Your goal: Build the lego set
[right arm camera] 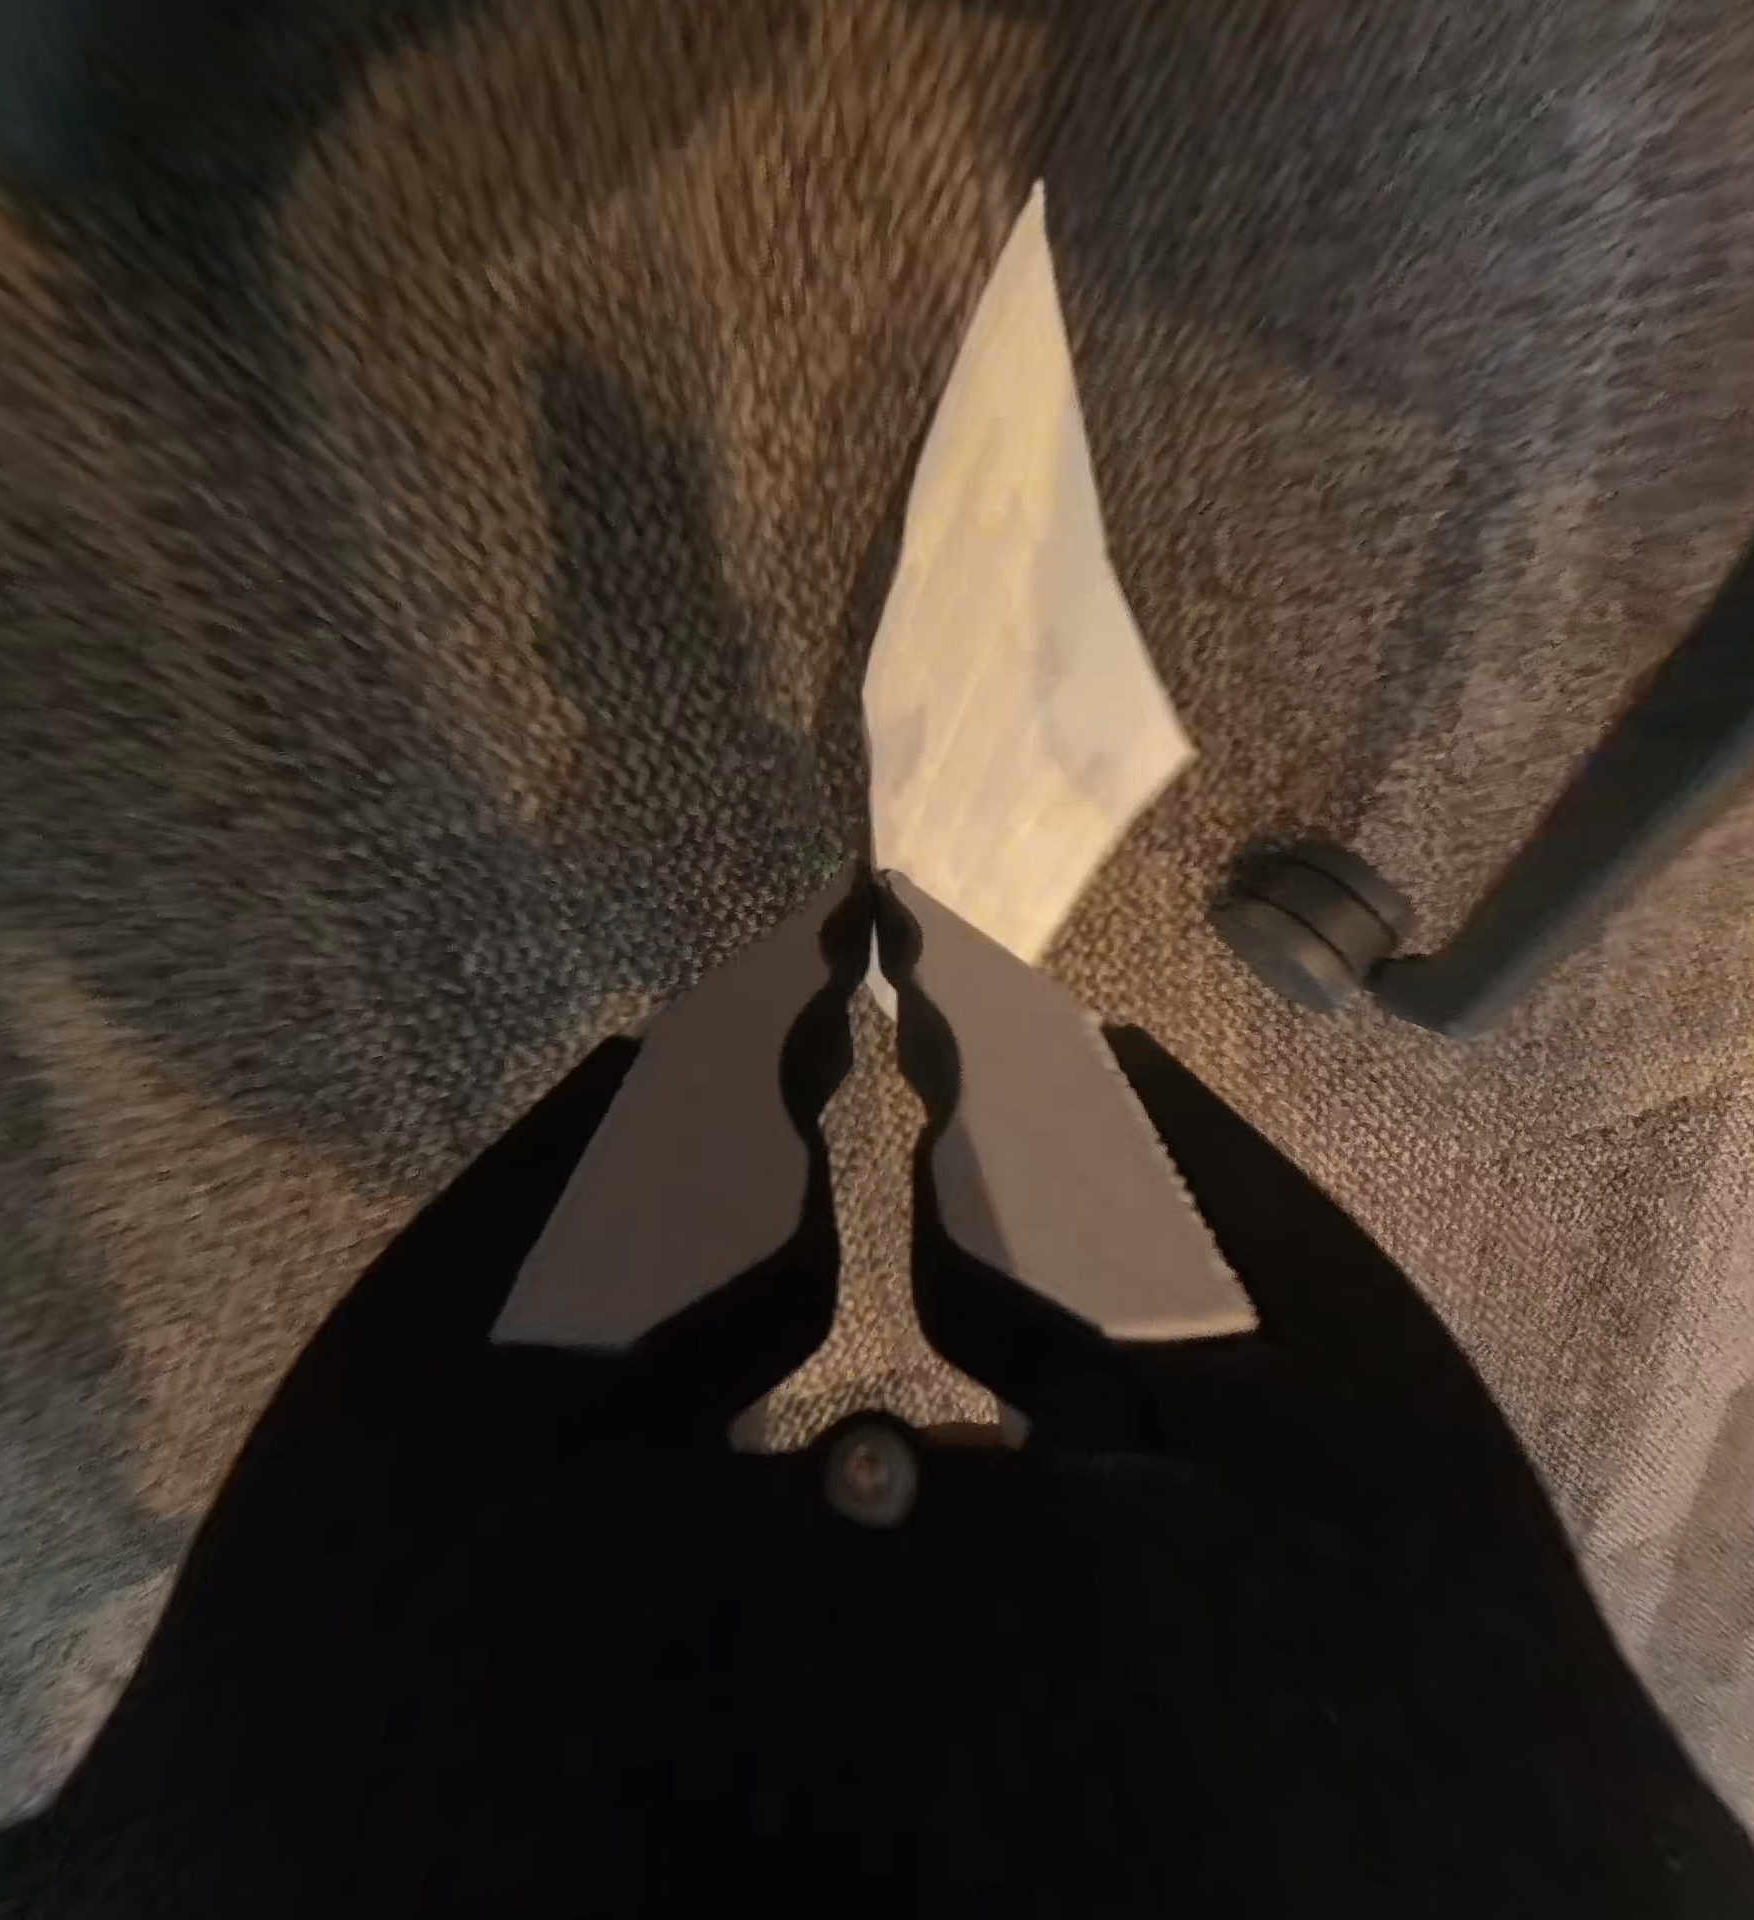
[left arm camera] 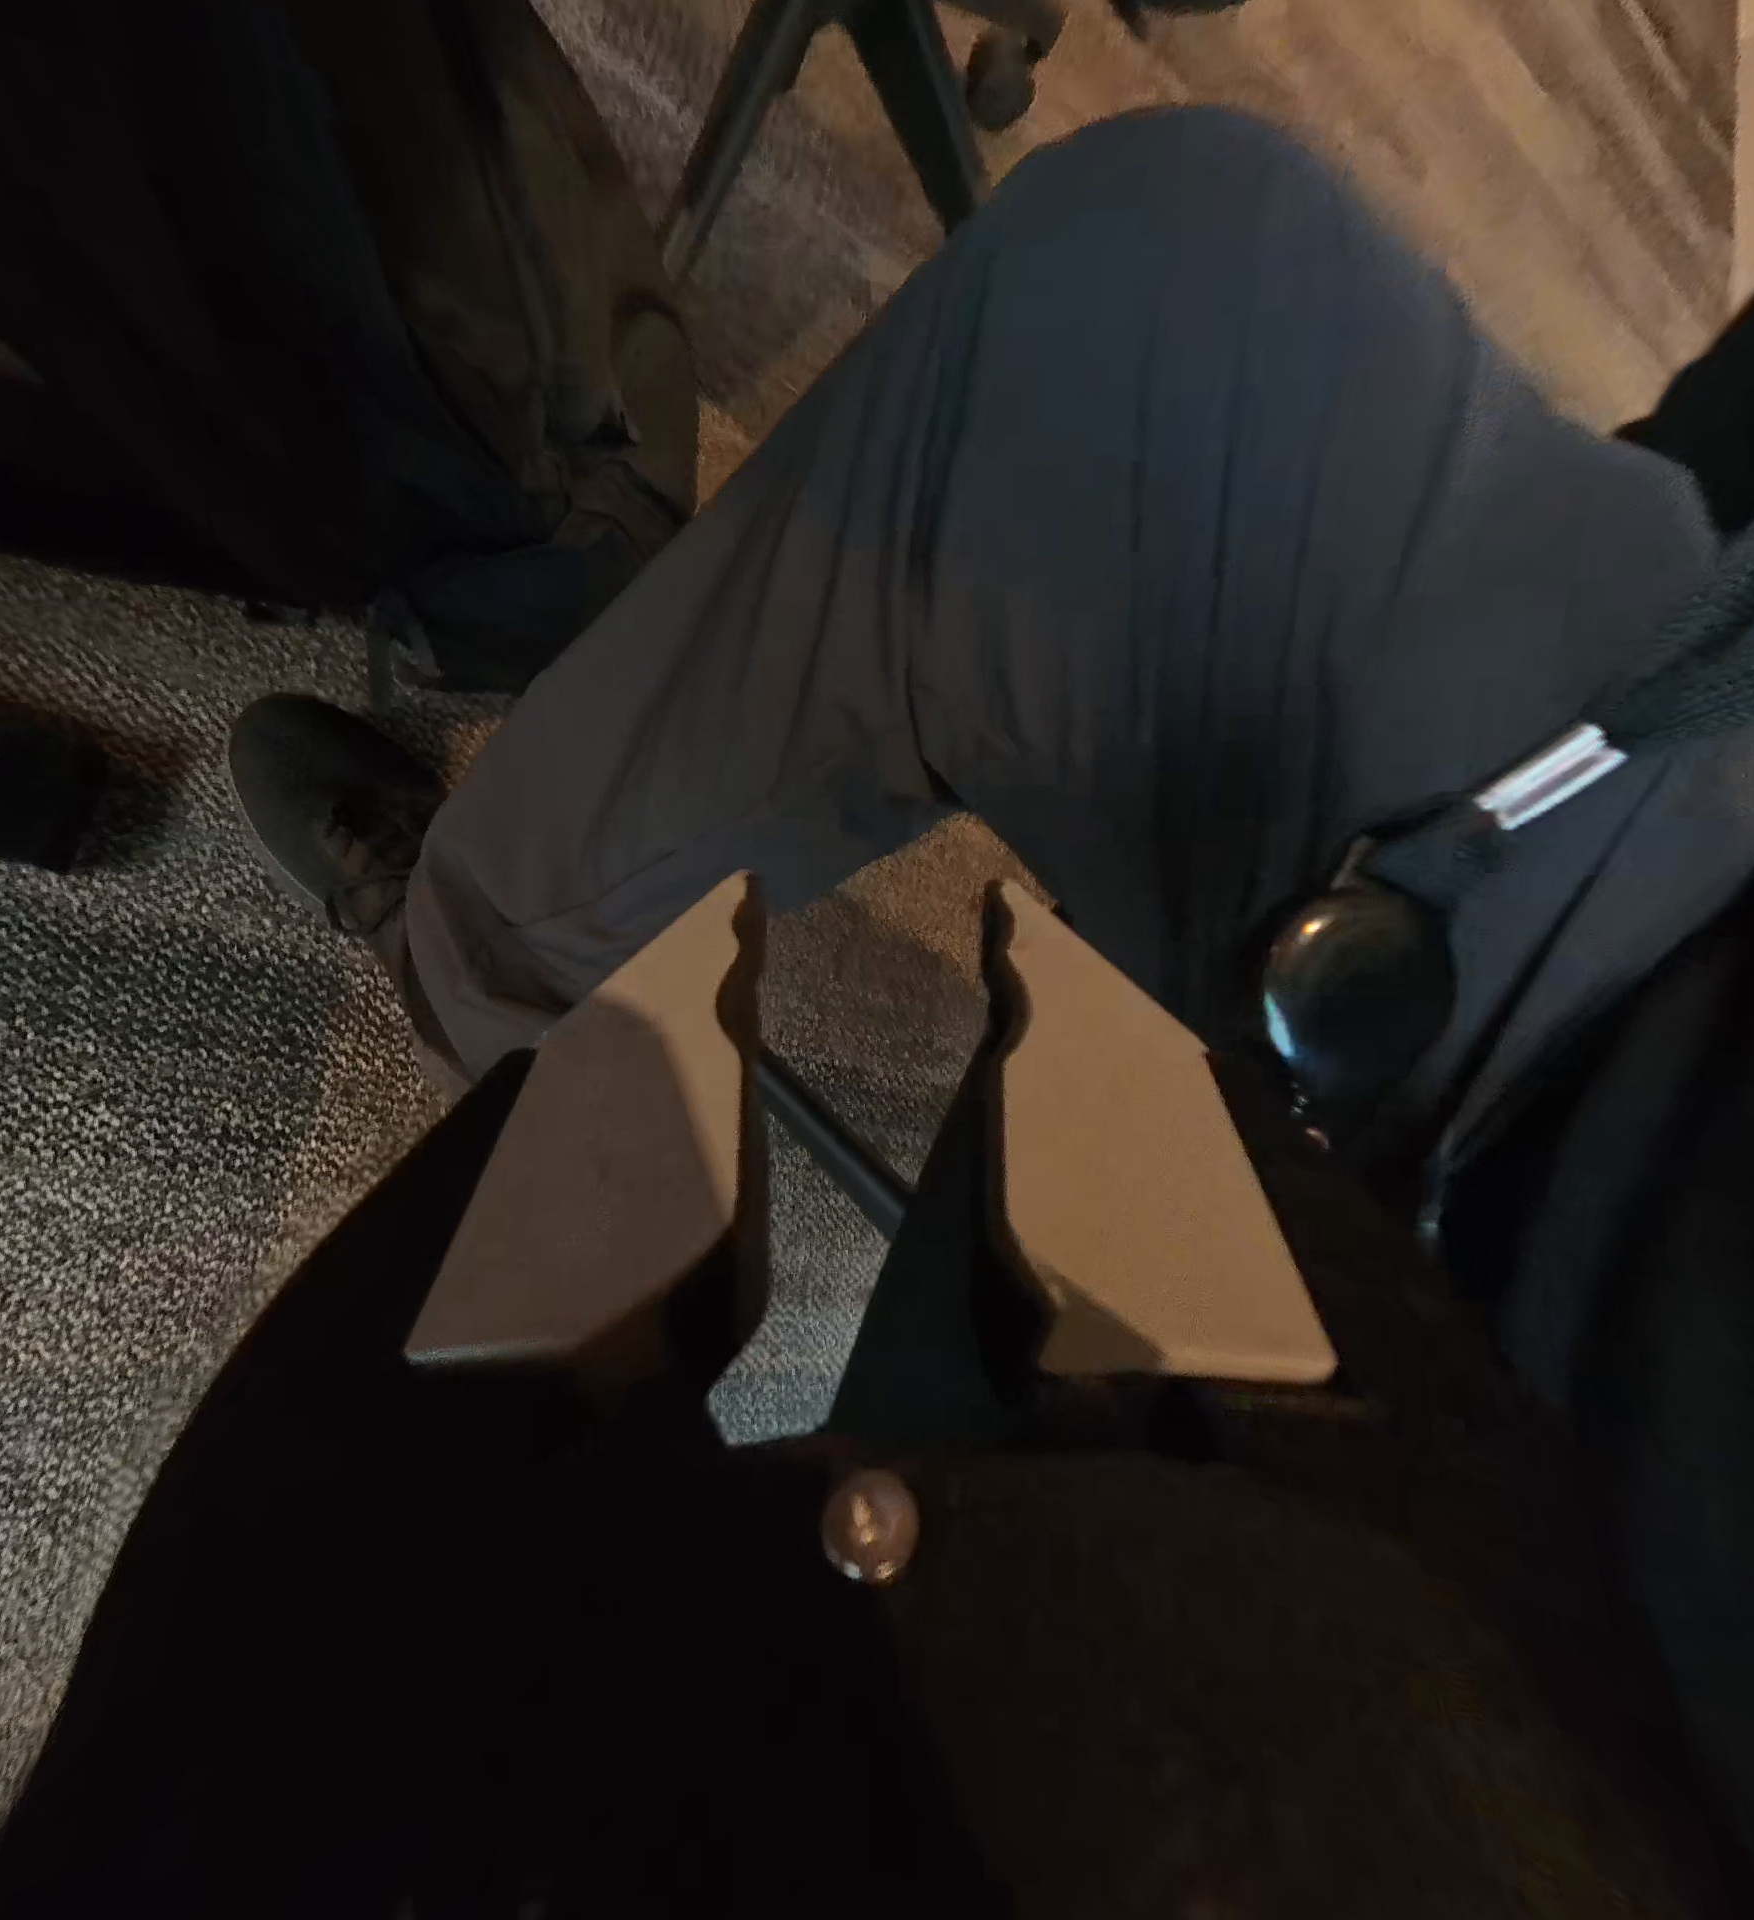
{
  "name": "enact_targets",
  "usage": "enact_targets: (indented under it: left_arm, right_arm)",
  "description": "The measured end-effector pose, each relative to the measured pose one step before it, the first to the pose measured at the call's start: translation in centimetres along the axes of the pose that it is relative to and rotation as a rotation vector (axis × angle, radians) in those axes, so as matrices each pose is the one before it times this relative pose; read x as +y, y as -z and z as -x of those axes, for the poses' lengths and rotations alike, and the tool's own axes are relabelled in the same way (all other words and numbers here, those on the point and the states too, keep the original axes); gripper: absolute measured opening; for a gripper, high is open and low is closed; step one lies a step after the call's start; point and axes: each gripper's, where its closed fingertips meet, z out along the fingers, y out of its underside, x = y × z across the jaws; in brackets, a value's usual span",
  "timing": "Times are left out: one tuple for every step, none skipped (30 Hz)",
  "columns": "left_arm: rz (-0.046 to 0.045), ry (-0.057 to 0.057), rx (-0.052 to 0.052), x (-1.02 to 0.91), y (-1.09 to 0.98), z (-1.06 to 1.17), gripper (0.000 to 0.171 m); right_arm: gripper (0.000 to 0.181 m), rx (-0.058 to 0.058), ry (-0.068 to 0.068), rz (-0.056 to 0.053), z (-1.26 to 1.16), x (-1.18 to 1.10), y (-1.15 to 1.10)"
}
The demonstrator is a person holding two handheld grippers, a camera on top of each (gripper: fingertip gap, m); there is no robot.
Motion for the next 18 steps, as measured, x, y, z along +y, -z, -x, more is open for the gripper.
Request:
enact_targets:
  left_arm:
    - [-0.02381,-0.0081,0.0051,-0.395,0.299,-0.320,0.038]
    - [-0.02265,-0.0106,0.0075,-0.405,0.306,-0.423,0.038]
    - [-0.02183,-0.0143,0.0071,-0.421,0.329,-0.474,0.039]
    - [-0.01970,-0.0177,0.0052,-0.388,0.363,-0.500,0.039]
    - [-0.01781,-0.0205,0.0045,-0.374,0.416,-0.567,0.039]
    - [-0.01627,-0.0231,0.0049,-0.338,0.473,-0.647,0.039]
    - [-0.01510,-0.0265,0.0042,-0.301,0.557,-0.704,0.039]
    - [-0.01335,-0.0312,0.0016,-0.254,0.606,-0.712,0.039]
    - [-0.01048,-0.0357,-0.0014,-0.179,0.648,-0.703,0.039]
    - [-0.00767,-0.0372,-0.0026,-0.092,0.659,-0.673,0.039]
    - [-0.00224,-0.0328,-0.0020,0.015,0.655,-0.674,0.039]
    - [-0.00035,-0.0250,-0.0023,0.075,0.667,-0.663,0.040]
    - [-0.00516,-0.0182,-0.0022,0.036,0.666,-0.679,0.040]
    - [-0.00590,-0.0128,0.0035,0.075,0.648,-0.766,0.041]
    - [0.00190,-0.0106,0.0078,0.234,0.658,-0.854,0.041]
    - [0.00061,-0.0116,-0.0006,0.258,0.663,-0.765,0.041]
    - [-0.00618,-0.0138,-0.0034,0.203,0.681,-0.756,0.041]
    - [-0.00710,-0.0136,-0.0034,0.209,0.668,-0.778,0.041]
  right_arm:
    - [0.000,-0.0001,-0.0066,-0.0246,-0.560,-0.997,2.445]
    - [0.000,0.0050,-0.0046,-0.0243,-0.599,-1.107,2.470]
    - [0.000,0.0049,-0.0065,-0.0256,-0.568,-1.210,2.440]
    - [0.000,0.0089,-0.0030,-0.0272,-0.554,-1.297,2.379]
    - [0.000,0.0108,-0.0027,-0.0308,-0.499,-1.359,2.331]
    - [0.000,0.0077,-0.0034,-0.0308,-0.381,-1.386,2.277]
    - [0.000,0.0115,0.0026,-0.0311,-0.343,-1.390,2.219]
    - [0.000,0.0138,0.0068,-0.0336,-0.314,-1.432,2.160]
    - [0.000,0.0094,0.0058,-0.0322,-0.197,-1.413,2.086]
    - [0.000,0.0067,0.0065,-0.0330,-0.094,-1.415,2.032]
    - [0.000,0.0094,0.0107,-0.0378,-0.064,-1.436,2.001]
    - [0.000,0.0108,0.0129,-0.0378,-0.023,-1.427,1.934]
    - [0.000,0.0086,0.0109,-0.0354,0.050,-1.370,1.862]
    - [0.000,0.0032,0.0081,-0.0359,0.168,-1.358,1.750]
    - [0.000,-0.0001,0.0109,-0.0352,0.284,-1.338,1.648]
    - [0.000,0.0025,0.0187,-0.0310,0.272,-1.304,1.530]
    - [0.000,0.0052,0.0234,-0.0311,0.233,-1.327,1.422]
    - [0.000,0.0026,0.0231,-0.0307,0.222,-1.343,1.319]
